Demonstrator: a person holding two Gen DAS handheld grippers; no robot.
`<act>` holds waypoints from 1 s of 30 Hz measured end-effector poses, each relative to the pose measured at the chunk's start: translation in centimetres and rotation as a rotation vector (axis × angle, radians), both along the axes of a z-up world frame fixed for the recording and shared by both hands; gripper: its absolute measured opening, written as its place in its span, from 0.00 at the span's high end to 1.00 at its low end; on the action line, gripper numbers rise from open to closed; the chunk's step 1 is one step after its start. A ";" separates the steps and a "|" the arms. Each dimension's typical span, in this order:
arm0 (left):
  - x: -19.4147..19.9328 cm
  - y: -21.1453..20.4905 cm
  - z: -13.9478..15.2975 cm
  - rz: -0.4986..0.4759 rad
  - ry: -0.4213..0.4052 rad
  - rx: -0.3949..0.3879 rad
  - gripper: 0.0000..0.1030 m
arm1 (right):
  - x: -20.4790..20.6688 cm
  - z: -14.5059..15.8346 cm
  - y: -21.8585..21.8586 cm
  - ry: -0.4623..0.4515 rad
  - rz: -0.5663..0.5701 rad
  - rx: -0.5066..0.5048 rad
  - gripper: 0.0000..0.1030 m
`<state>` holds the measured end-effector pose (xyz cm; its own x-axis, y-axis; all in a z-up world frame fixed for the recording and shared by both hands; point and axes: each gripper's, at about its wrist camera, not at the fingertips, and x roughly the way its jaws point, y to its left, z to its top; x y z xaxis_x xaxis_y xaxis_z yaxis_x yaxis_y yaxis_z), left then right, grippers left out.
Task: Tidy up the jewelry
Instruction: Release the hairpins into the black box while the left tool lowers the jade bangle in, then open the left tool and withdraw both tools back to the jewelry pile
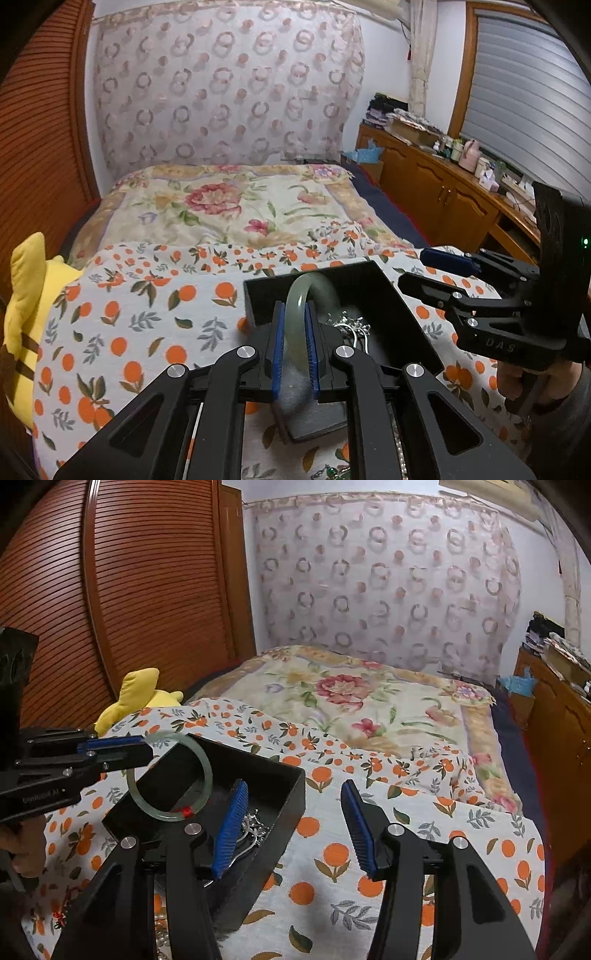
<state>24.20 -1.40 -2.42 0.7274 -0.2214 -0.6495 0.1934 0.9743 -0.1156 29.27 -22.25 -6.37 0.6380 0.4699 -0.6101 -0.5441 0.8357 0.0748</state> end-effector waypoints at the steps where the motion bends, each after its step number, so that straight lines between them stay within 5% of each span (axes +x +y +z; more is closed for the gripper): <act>1: 0.0 0.0 -0.1 0.001 -0.002 0.004 0.90 | 0.0 0.0 0.0 0.000 0.002 -0.002 0.47; 7: -0.8 0.1 0.3 -0.003 -0.014 0.005 0.89 | -0.4 0.4 0.5 -0.019 0.008 -0.020 0.47; 11: -2.4 0.7 0.9 -0.001 -0.032 0.007 0.78 | -1.5 1.6 1.0 -0.045 0.018 -0.033 0.47; 22: -8.3 2.4 0.5 0.003 -0.045 0.014 0.70 | -7.9 2.9 0.1 -0.056 0.009 -0.035 0.47; 30: -12.1 2.8 -0.4 -0.012 -0.056 0.001 0.36 | -12.7 0.7 -0.4 -0.009 -0.015 -0.047 0.47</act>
